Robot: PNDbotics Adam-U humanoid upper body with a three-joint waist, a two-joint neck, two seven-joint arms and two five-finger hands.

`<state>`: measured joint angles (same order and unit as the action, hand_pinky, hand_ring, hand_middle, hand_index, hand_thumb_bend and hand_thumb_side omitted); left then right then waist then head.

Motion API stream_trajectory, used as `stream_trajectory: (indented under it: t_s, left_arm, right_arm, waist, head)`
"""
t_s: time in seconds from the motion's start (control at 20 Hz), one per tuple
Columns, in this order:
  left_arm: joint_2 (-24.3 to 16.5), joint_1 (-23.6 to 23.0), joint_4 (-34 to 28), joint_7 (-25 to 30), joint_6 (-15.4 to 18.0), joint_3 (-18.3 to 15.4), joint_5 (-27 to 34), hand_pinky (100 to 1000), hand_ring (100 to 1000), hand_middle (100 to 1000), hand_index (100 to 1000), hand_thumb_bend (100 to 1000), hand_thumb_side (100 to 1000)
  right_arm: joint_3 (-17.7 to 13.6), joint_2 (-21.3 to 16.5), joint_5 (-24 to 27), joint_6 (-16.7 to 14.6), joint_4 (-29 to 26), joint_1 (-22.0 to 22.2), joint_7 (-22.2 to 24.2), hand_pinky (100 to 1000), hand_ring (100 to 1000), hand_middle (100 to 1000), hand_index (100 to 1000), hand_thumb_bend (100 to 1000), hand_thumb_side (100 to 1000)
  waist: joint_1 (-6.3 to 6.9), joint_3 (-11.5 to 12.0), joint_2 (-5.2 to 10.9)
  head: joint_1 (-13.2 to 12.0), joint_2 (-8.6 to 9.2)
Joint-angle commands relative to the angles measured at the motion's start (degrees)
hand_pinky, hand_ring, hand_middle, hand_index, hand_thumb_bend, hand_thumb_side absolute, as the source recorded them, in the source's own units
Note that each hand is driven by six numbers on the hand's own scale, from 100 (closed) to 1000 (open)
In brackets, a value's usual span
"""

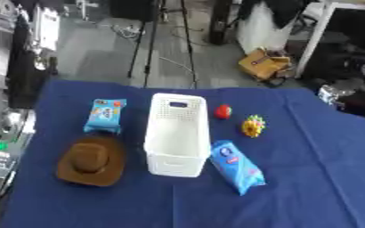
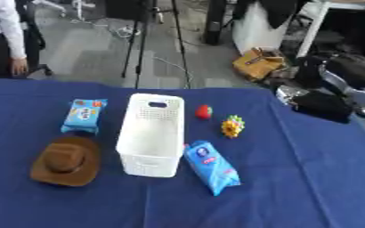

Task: Pick up objects on the table and place them in the box.

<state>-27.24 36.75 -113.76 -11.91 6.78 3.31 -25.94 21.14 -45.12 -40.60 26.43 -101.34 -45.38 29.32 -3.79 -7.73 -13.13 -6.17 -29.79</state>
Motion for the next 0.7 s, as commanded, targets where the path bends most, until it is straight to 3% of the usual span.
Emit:
stream_trajectory:
  t_s: [0.05,0.6,0.65,0.7]
  left_arm:
    - [-1.06,0.57,-0.83,0.39,-0.04,-0.13,0.22,1000,1000,992,1000,100,1000]
    - [-0.6,0.54,-0.83,1.17,-0.14,0.18,0.73,1000,1000,989,1000,100,1000]
    - [-0.53,0.55,-0.83,1.22,-0.14,0.22,0.78,1000,1000,985,1000,100,1000]
    - [-0.38,0.57,-0.83,1.3,-0.14,0.3,0.86,1000,1000,985,1000,100,1000]
  right_arm:
    - [1.34,-1.53,2.06,1.38,1.29,-1.87,1.2,882,923,899,954,435,1000]
    - [5.91,1.8,5.21,3.75,8.05,-5.08,3.98,904,971,916,996,522,997]
    - [6.3,2.15,5.23,4.3,8.8,-5.27,4.1,915,997,939,1000,571,921]
    - [6.92,3.0,4.85,5.47,10.16,-5.65,4.28,915,997,939,1000,571,921]
  waist:
    - [0.27,0.04,1.36]
    - [0.05,0.34,1.21]
    - [-0.01,0.39,1.16]
    - [-0.09,0.46,1.12]
  head:
    - [-0.5,-0.93]
    - [-0.02,-0.59]
    - [0.23,-0.55]
    - [0.58,-0.54]
